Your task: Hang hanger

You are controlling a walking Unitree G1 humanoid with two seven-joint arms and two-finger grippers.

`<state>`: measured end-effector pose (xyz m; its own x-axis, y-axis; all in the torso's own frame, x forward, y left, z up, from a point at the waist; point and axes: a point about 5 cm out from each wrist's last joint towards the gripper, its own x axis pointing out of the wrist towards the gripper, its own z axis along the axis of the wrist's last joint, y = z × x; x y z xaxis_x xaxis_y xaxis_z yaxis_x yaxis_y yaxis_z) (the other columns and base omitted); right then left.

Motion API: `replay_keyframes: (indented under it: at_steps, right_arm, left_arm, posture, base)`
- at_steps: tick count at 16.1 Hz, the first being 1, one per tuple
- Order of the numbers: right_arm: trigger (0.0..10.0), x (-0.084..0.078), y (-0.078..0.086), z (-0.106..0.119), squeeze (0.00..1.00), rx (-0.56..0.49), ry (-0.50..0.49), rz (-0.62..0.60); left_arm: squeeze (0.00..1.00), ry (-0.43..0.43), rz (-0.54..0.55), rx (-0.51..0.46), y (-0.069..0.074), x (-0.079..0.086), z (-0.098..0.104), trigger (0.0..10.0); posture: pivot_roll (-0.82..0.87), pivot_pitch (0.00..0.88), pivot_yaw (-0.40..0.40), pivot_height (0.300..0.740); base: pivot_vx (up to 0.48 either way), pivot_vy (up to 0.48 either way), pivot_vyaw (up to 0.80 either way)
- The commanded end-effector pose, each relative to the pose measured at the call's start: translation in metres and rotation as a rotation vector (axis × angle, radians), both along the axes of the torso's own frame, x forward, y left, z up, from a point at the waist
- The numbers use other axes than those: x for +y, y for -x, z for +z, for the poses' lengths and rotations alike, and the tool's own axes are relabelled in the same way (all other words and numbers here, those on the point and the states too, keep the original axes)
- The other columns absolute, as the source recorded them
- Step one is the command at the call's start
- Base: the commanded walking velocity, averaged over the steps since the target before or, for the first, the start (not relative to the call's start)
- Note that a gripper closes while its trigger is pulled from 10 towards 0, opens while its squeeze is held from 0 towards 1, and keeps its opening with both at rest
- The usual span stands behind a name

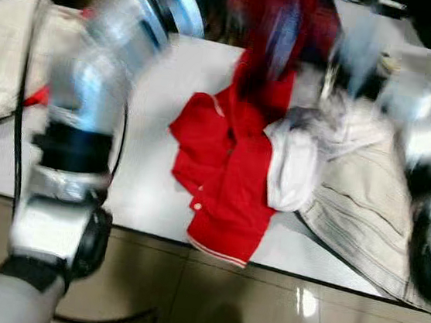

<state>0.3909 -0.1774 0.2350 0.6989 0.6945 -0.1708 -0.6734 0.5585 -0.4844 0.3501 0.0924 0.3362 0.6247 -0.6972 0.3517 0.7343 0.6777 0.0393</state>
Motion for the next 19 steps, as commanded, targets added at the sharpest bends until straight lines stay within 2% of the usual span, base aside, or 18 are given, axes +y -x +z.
replay_keyframes:
  at_steps: [1, 2, 3, 4, 5, 6, 8, 9, 10, 11, 13, 15, 17, 18, 19]
  right_arm:
    - [10.0, -0.004, 0.012, -0.006, 0.0, 0.018, 0.031, 0.093]
    - [10.0, -0.01, 0.025, -0.028, 0.0, 0.092, 0.059, 0.144]
    - [10.0, -0.015, 0.032, -0.037, 0.0, 0.12, 0.071, 0.159]
    - [10.0, -0.026, 0.041, -0.05, 0.0, 0.153, 0.09, 0.161]
    - [10.0, -0.035, 0.047, -0.057, 0.0, 0.161, 0.115, 0.149]
    - [10.0, -0.041, 0.053, -0.06, 0.0, 0.158, 0.144, 0.158]
    - [10.0, -0.045, 0.061, -0.055, 0.0, 0.142, 0.163, 0.186]
    - [10.0, -0.047, 0.063, -0.052, 0.0, 0.137, 0.168, 0.2]
    - [10.0, -0.054, 0.074, -0.037, 0.0, 0.154, 0.15, 0.249]
    - [10.0, -0.055, 0.077, -0.033, 0.0, 0.163, 0.142, 0.265]
    - [10.0, -0.068, 0.095, -0.006, 0.0, 0.222, 0.083, 0.336]
    - [10.0, -0.078, 0.106, 0.019, 0.0, 0.222, 0.003, 0.368]
    - [10.0, -0.09, 0.113, 0.043, 0.0, 0.163, -0.094, 0.342]
    - [10.0, -0.095, 0.11, 0.051, 0.0, 0.109, -0.145, 0.281]
    - [10.0, -0.098, 0.105, 0.056, 0.0, 0.063, -0.2, 0.191]
  left_arm:
    - [0.0, -0.053, 0.07, 0.059, -0.006, -0.006, -0.021, 10.0]
    - [0.0, -0.091, 0.118, 0.113, -0.011, -0.008, -0.042, 10.0]
    - [0.0, -0.111, 0.144, 0.133, -0.014, -0.008, -0.051, 10.0]
    - [0.0, -0.138, 0.186, 0.152, -0.021, -0.007, -0.061, 10.0]
    - [0.0, -0.141, 0.216, 0.156, -0.027, -0.005, -0.061, 10.0]
    - [0.0, -0.106, 0.246, 0.145, -0.035, -0.002, -0.051, 10.0]
    - [0.0, -0.012, 0.293, 0.17, -0.048, 0.006, -0.039, 10.0]
    - [0.0, 0.0, 0.322, 0.182, -0.053, 0.01, -0.038, 10.0]
    - [0.0, 0.002, 0.453, 0.228, -0.065, 0.026, -0.047, 10.0]
    - [0.0, -0.005, 0.485, 0.241, -0.067, 0.031, -0.051, 10.0]
    - [0.0, -0.093, 0.599, 0.304, -0.071, 0.048, -0.084, 10.0]
    - [0.0, -0.148, 0.609, 0.34, -0.068, 0.054, -0.107, 10.0]
    - [0.0, -0.178, 0.582, 0.374, -0.063, 0.059, -0.132, 10.0]
    - [0.0, -0.156, 0.485, 0.383, -0.06, 0.053, -0.137, 10.0]
    - [0.0, -0.158, 0.324, 0.362, -0.054, 0.043, -0.14, 10.0]
  posture:
    - [-0.06, 0.0, 0.009, 0.74]
    - [-0.07, 0.0, 0.016, 0.74]
    - [-0.07, 0.0, 0.017, 0.74]
    - [-0.08, 0.0, 0.026, 0.74]
    - [-0.08, 0.0, 0.031, 0.74]
    - [-0.08, 0.0, 0.035, 0.74]
    - [-0.08, 0.0, 0.033, 0.74]
    - [-0.08, 0.0, 0.032, 0.74]
    - [-0.08, 0.0, 0.033, 0.74]
    - [-0.08, 0.0, 0.033, 0.74]
    - [-0.09, 0.0, 0.041, 0.74]
    - [-0.1, 0.0, 0.046, 0.74]
    - [-0.1, 0.0, 0.049, 0.74]
    - [-0.11, 0.0, 0.051, 0.74]
    - [-0.11, 0.0, 0.053, 0.74]
  base:
    - [0.0, 0.0, 0.0]
    - [0.0, 0.0, 0.0]
    - [0.0, 0.0, 0.0]
    - [0.0, 0.0, 0.0]
    - [0.0, 0.0, 0.0]
    - [0.0, 0.0, 0.0]
    - [0.0, 0.0, 0.0]
    - [0.0, 0.0, 0.0]
    - [0.0, 0.0, 0.0]
    - [0.0, 0.0, 0.0]
    - [0.0, 0.0, 0.0]
    - [0.0, 0.0, 0.0]
    - [0.0, 0.0, 0.0]
    - [0.0, 0.0, 0.0]
    - [0.0, 0.0, 0.0]
